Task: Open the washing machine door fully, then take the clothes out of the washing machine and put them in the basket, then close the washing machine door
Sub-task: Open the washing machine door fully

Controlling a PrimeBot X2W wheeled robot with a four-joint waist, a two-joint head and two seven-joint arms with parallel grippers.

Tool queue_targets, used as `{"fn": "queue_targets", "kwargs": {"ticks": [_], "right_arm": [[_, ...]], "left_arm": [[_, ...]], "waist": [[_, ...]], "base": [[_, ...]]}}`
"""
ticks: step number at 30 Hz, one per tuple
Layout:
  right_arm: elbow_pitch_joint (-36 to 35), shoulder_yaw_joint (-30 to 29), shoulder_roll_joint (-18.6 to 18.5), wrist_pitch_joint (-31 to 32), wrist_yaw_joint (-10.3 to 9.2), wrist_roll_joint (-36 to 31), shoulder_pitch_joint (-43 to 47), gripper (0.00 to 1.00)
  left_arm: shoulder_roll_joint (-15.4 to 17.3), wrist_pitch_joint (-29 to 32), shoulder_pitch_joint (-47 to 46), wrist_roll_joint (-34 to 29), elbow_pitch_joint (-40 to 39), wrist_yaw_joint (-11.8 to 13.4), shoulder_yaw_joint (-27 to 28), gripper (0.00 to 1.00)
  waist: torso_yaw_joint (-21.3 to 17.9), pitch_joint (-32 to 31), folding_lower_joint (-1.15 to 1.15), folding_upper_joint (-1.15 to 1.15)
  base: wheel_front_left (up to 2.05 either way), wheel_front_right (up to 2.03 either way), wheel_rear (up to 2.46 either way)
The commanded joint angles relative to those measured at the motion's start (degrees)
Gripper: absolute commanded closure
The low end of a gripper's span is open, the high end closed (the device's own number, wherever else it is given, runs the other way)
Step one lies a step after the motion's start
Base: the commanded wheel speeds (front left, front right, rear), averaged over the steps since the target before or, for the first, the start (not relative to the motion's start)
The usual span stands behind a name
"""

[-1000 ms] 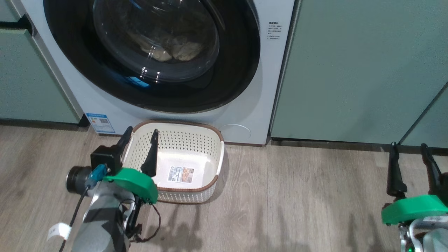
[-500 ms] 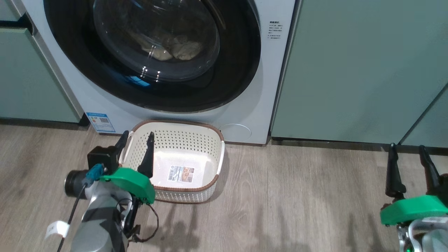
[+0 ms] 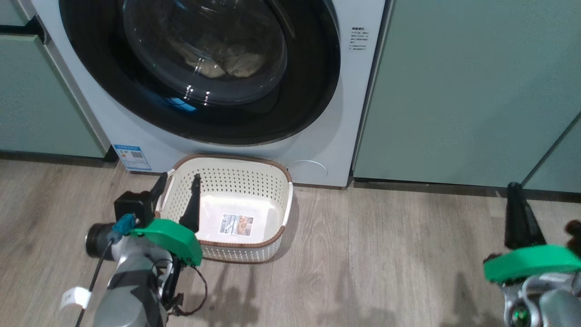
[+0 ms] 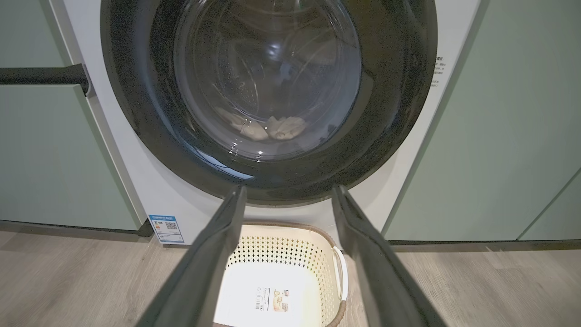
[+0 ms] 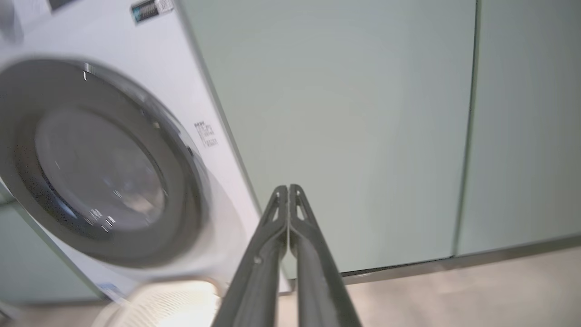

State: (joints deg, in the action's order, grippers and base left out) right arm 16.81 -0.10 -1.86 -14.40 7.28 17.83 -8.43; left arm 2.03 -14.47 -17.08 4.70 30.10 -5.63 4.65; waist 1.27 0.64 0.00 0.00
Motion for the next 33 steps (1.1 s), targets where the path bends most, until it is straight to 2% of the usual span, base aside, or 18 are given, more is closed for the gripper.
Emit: {"fn": "queue_targets", "kwargs": {"ticks": [1, 5, 10, 14, 17, 22, 25, 33], "right_arm": [[-0.9, 1.2, -1.0, -0.6, 0.21, 3.4, -4.2, 1.0], [3.7, 1.6, -1.0, -0.6, 0.21, 16.3, -7.9, 1.0], [10.5, 3.6, -1.1, -0.5, 0.21, 35.9, -14.8, 1.0], [13.5, 5.0, -4.0, 4.8, 0.21, 49.2, -20.9, 1.0], [15.0, 5.4, -7.0, 11.2, 0.21, 58.7, -26.6, 1.0], [16.5, 5.5, -9.8, 18.9, 0.21, 66.3, -33.6, 1.0], [17.8, 5.1, -10.2, 22.1, 0.21, 69.0, -36.6, 1.0], [28.4, 5.5, -11.9, 31.6, 0.21, 72.4, -50.0, 1.0]], "left_arm": [[0.9, -0.5, -2.5, 0.5, -1.7, 0.4, 1.3, 0.0], [0.9, -0.5, -2.6, 1.1, -1.5, 0.3, 0.2, 0.0], [0.9, -0.5, -2.5, 2.8, -1.6, 0.6, -2.0, 0.0], [0.9, -0.5, -3.0, 4.3, -2.1, 1.4, -3.9, 0.0], [0.9, -0.5, -4.1, 5.7, -2.7, 2.0, -5.5, 0.0], [0.9, -0.5, -5.8, 7.5, -3.6, 2.7, -7.1, 0.0], [0.9, -0.5, -6.6, 8.0, -4.0, 2.9, -7.6, 0.0], [0.9, -0.5, -10.1, 10.5, -5.3, 3.7, -10.8, 0.0]], "waist": [[0.1, 0.1, 0.0, 0.0], [1.2, 0.6, 0.0, 0.0], [2.4, 2.1, 0.0, 0.0], [3.6, 4.2, 0.0, 0.0], [4.8, 7.3, 0.0, 0.0], [6.3, 11.6, 0.0, 0.0], [6.7, 13.4, 0.0, 0.0], [9.3, 20.4, 0.0, 0.0]], "base": [[0.0, 0.0, 0.0], [0.0, 0.0, 0.0], [0.0, 0.0, 0.0], [0.0, 0.0, 0.0], [0.0, 0.0, 0.0], [0.0, 0.0, 0.0], [0.0, 0.0, 0.0], [0.0, 0.0, 0.0]]}}
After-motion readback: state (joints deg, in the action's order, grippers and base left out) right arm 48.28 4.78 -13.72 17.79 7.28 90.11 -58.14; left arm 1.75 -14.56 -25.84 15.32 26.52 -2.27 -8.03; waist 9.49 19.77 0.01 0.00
